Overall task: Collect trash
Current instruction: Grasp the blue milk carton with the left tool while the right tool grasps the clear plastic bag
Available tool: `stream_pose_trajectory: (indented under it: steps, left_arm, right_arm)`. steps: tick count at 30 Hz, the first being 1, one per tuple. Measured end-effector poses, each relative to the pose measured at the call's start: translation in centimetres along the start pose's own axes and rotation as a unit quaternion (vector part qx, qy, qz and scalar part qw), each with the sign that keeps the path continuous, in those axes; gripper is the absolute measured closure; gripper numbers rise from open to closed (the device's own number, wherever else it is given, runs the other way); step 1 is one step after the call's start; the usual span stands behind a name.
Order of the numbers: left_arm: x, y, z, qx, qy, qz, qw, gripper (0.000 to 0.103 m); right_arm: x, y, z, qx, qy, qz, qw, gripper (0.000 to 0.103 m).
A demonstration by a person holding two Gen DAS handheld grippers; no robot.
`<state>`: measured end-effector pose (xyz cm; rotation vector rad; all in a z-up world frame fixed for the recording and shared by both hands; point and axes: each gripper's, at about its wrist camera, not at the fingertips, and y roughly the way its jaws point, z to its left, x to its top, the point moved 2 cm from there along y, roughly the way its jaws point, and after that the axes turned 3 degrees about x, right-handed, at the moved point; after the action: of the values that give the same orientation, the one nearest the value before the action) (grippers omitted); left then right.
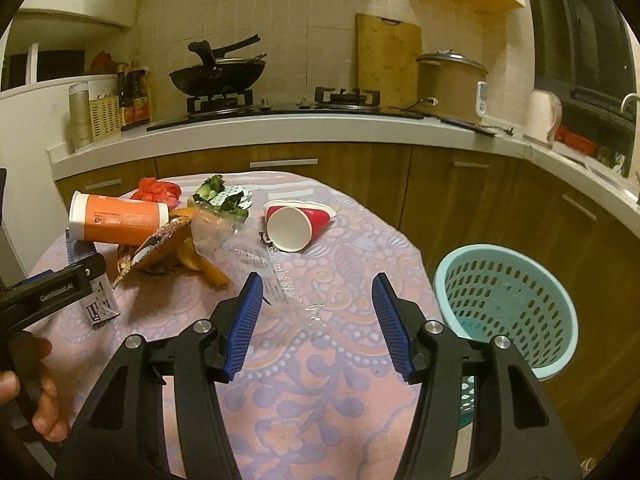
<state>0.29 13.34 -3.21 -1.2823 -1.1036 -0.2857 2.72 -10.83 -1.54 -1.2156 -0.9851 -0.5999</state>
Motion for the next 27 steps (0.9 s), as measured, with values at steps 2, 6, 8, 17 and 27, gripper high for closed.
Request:
stream_pose_trajectory:
  steps: [2, 6, 8, 17, 27]
  left_arm:
    - [0.2, -0.1, 0.0, 0.0, 0.0, -0.003, 1.0, 0.011]
    - [0.0, -0.2, 0.3, 0.006, 0.005, 0.0, 1.0, 0.011]
    - [0.1, -0.4, 1.4, 0.005, -0.001, 0.005, 1.0, 0.011]
    - [0.3, -2.7, 5.4, 0.014, -0.022, -0.011, 0.9996, 0.012]
    - [-0.6, -0.3, 1.9, 0.003, -0.006, 0.028, 0.9996, 0.013]
  right_arm:
    - [0.1, 0.1, -0.1, 0.001, 0.0, 0.0, 1.0, 0.045]
    - [0.2, 0.3, -0.1, 0.006, 0.001, 0.002, 1.0, 0.045]
    - [0.2, 0.3, -0.1, 0.008, 0.001, 0.001, 1.0, 0.045]
    - [0.1, 0.3, 0.5, 0.019, -0.001, 0.002, 1.0, 0.045]
    - [0.3, -0.4, 1.8, 0.037, -0.036, -0.007, 0.999, 0.036]
